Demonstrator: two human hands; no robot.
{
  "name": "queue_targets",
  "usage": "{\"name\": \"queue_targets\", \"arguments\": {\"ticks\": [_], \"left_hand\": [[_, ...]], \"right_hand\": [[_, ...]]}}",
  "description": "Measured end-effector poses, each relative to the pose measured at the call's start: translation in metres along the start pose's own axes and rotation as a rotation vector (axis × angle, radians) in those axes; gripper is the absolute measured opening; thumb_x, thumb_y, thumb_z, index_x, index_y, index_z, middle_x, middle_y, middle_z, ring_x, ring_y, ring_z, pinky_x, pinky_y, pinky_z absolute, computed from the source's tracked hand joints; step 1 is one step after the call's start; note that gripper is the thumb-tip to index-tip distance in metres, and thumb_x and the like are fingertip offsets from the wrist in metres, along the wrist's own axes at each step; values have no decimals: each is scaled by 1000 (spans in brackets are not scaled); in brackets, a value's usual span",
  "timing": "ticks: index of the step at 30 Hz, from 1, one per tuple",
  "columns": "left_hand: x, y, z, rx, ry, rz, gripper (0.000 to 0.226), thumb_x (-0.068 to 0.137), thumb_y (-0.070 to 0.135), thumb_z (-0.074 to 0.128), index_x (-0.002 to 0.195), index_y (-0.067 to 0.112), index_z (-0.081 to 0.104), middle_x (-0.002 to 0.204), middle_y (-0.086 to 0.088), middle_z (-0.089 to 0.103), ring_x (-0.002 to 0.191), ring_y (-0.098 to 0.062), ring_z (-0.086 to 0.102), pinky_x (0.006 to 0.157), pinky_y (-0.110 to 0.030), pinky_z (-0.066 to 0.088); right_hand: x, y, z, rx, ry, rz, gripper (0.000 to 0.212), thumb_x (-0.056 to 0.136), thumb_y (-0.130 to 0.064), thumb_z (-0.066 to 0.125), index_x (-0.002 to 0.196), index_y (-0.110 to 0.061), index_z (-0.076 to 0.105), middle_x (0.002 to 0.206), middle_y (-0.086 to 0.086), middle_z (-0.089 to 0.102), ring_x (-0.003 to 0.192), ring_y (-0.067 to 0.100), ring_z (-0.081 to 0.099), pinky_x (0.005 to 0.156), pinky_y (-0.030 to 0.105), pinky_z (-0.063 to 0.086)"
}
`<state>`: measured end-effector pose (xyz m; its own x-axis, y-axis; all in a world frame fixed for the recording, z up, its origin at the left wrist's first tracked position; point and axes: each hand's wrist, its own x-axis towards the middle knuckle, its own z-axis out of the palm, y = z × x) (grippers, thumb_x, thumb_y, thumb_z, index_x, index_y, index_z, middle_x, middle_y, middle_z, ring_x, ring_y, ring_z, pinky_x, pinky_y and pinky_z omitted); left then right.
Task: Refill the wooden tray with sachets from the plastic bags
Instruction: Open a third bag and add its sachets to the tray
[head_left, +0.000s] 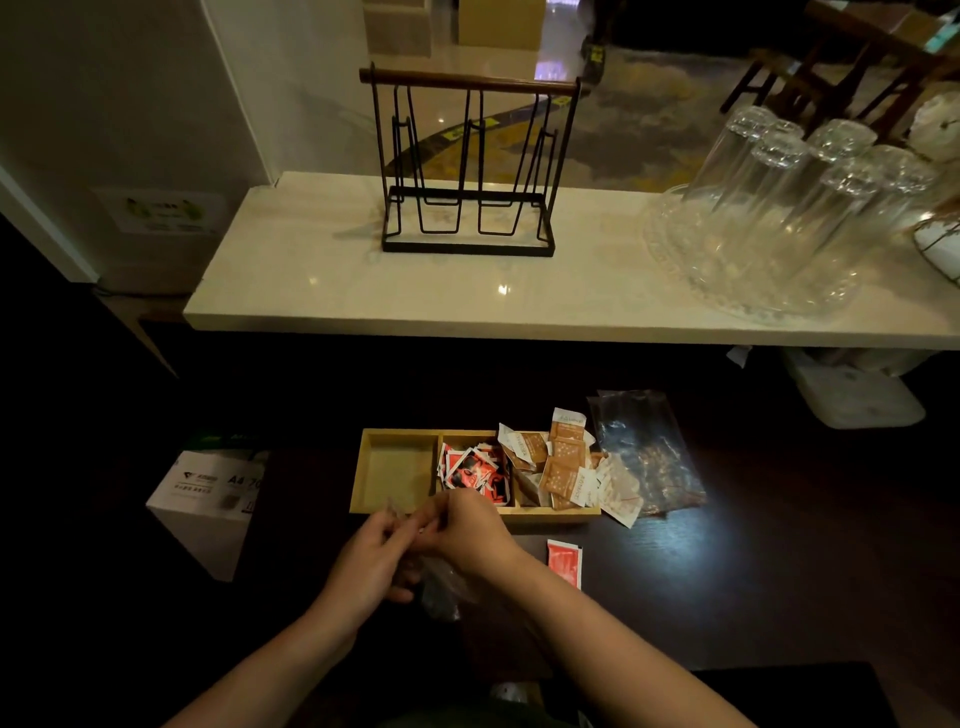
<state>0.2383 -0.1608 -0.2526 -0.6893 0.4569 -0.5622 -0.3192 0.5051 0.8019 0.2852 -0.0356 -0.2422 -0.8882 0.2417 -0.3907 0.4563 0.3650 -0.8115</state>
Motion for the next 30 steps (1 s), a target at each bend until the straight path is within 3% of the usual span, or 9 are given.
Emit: {"name": "queue_targets", "arguments": {"ticks": [2, 5, 8, 12, 15, 20, 23, 26, 30], "left_hand": [[-1, -1, 2, 0, -4, -1, 15, 97, 30, 44, 96, 21, 56, 83, -7, 62, 66, -19, 60, 52, -29, 49], [-2, -1, 2, 26, 38, 29, 22, 100, 26, 38, 93, 20, 58, 84, -11, 62, 70, -23, 59, 54, -30, 46], [-4, 1, 4, 22, 90, 63, 26, 100, 22, 36, 85, 18, 57, 82, -11, 61, 72, -26, 58, 55, -32, 45], [-10, 1, 3, 42, 167, 149, 29, 100, 20, 36, 80, 13, 56, 74, -9, 58, 65, -25, 56, 55, -34, 44], [-12, -1, 5, 146, 197, 207, 30, 100, 19, 37, 75, 15, 53, 66, -8, 56, 59, -21, 55, 52, -32, 44], [-16, 5, 3, 316, 176, 249, 29, 99, 17, 38, 71, 18, 48, 63, -6, 54, 55, -16, 51, 52, -29, 39], [-22, 10, -5, 692, 97, 323, 28, 98, 25, 39, 71, 30, 40, 67, 4, 54, 59, -10, 53, 52, -24, 35], [-21, 31, -25, 1084, -17, 325, 25, 99, 35, 33, 75, 33, 37, 78, 8, 54, 72, -10, 56, 61, -29, 41], [-10, 49, -41, 1135, -158, 321, 23, 99, 33, 33, 86, 27, 52, 95, 3, 56, 85, -13, 57, 78, -36, 48]], "right_hand": [[1, 2, 0, 80, -40, 38, 4, 82, -16, 71, 83, -12, 71, 70, -11, 59, 65, -1, 53, 66, 15, 45], [0, 6, 1, 277, -76, 108, 16, 81, -14, 72, 69, -21, 65, 70, -9, 62, 67, 2, 59, 66, 16, 49], [-5, 7, -3, 536, -166, 207, 12, 83, -10, 69, 73, -17, 66, 72, -7, 65, 68, 3, 62, 60, 14, 49], [-1, 12, -3, 861, -256, 362, 4, 81, -12, 70, 78, -16, 69, 80, 0, 70, 80, 15, 65, 74, 28, 50], [-1, 16, 3, 946, -242, 376, 4, 83, -12, 67, 81, -14, 70, 79, 1, 71, 78, 15, 66, 75, 29, 50], [5, 15, -3, 504, -2, 257, 11, 91, -9, 57, 83, -13, 63, 83, 0, 62, 75, 11, 58, 66, 23, 50], [8, 21, -27, -59, 273, -46, 9, 89, -14, 62, 81, -18, 58, 84, -3, 60, 76, 12, 58, 69, 27, 50], [7, 31, -45, -577, 253, -435, 4, 86, -13, 62, 87, -14, 58, 90, 4, 59, 80, 22, 58, 64, 34, 46], [-1, 18, -48, -685, 311, -517, 15, 85, -18, 62, 99, -14, 58, 99, 4, 59, 87, 25, 60, 66, 36, 52]]}}
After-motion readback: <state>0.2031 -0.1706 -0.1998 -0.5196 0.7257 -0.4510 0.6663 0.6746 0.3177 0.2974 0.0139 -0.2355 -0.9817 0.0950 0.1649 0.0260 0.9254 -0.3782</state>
